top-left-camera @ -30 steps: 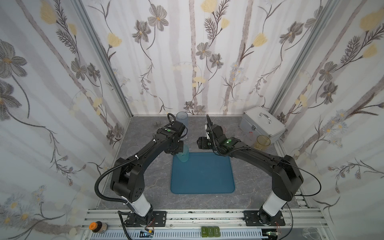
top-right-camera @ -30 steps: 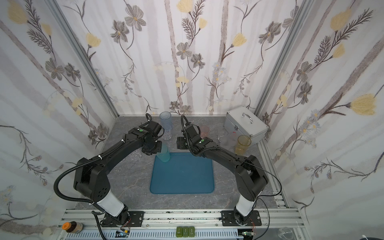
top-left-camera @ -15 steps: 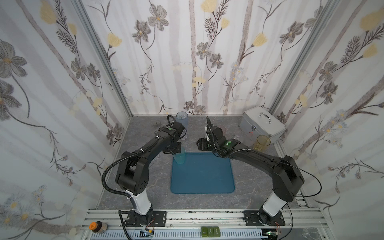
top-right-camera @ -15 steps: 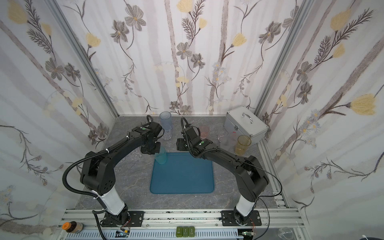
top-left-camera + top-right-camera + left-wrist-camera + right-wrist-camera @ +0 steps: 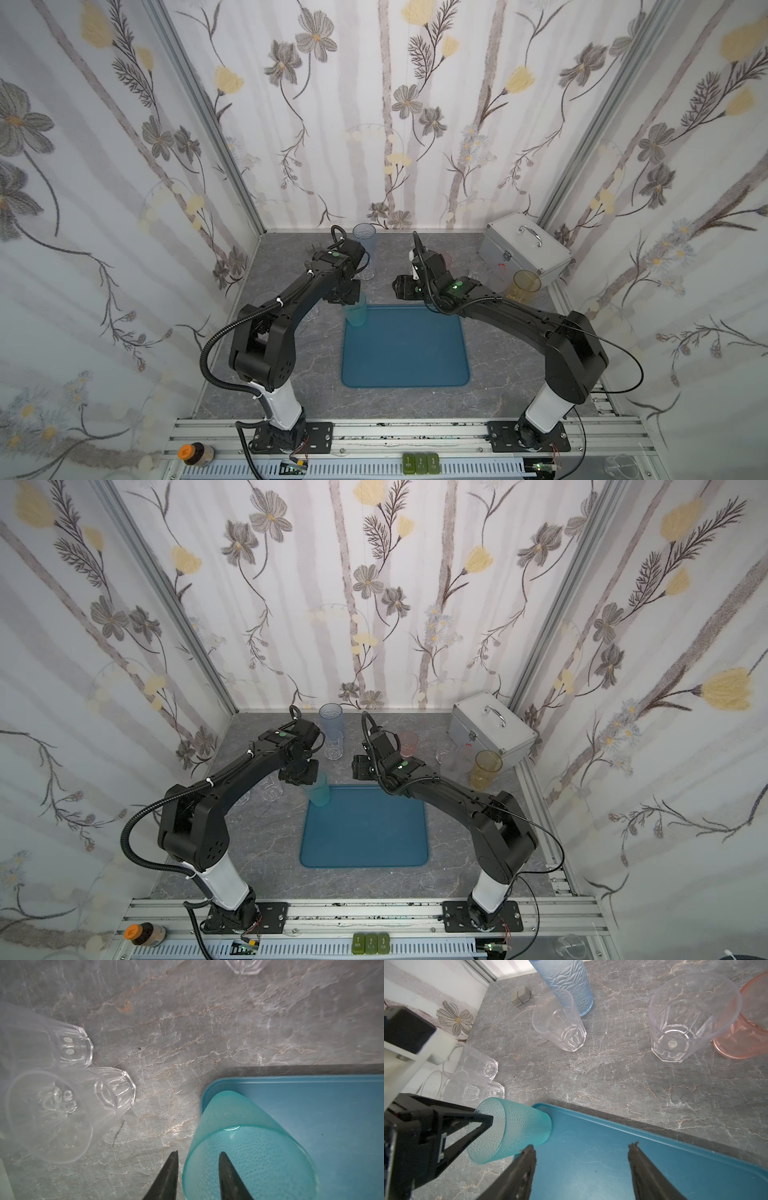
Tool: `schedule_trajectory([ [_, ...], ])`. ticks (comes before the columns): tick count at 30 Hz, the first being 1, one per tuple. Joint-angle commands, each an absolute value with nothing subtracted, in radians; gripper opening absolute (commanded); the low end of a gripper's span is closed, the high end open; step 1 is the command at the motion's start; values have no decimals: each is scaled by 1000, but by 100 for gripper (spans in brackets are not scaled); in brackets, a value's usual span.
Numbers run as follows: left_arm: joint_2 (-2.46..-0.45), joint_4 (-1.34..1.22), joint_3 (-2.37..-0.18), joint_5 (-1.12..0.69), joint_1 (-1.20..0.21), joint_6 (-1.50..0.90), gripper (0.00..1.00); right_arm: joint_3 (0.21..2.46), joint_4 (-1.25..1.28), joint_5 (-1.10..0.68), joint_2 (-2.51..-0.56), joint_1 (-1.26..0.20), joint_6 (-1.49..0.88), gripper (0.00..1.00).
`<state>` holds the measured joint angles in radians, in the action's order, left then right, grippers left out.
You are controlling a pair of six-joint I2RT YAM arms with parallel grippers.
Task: Place the glasses into the tray
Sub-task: Place the glass on the tray, then pick up the glass from the top-center of the table.
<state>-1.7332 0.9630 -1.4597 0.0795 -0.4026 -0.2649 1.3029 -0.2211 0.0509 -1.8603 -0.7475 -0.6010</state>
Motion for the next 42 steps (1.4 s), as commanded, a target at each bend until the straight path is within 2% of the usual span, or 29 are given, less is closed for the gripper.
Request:
schedule_trajectory([
  [1, -1700, 960, -1516, 9, -396, -248, 39, 1330, -214, 67, -1863, -732, -591, 71],
  [7, -1660, 940, -1600, -59, -345, -230, 41, 1357, -234, 82, -1845, -672, -577, 71],
  [12, -1641, 727, -1612, 24, -294, -255, 41, 1381, -237, 105, -1830, -588, -571, 67],
  [15, -1659, 548, -1582, 64, -268, -306, 46, 1418, -239, 105, -1830, -544, -565, 66],
  [17, -1710, 453, -1604, 42, -247, -350, 51, 1447, -245, 94, -1842, -537, -563, 66],
  [23, -2009, 442, -1899, -87, -233, -408, 51, 1442, -245, 79, -1855, -585, -593, 67],
  [29, -2224, 461, -2131, -63, -238, -409, 53, 1402, -246, 72, -1867, -663, -612, 67],
  [34, -2306, 505, -2207, 16, -242, -381, 53, 1401, -246, 69, -1887, -697, -618, 67],
  [42, -2407, 507, -2265, 15, -250, -365, 45, 1442, -258, 71, -1905, -705, -609, 67],
])
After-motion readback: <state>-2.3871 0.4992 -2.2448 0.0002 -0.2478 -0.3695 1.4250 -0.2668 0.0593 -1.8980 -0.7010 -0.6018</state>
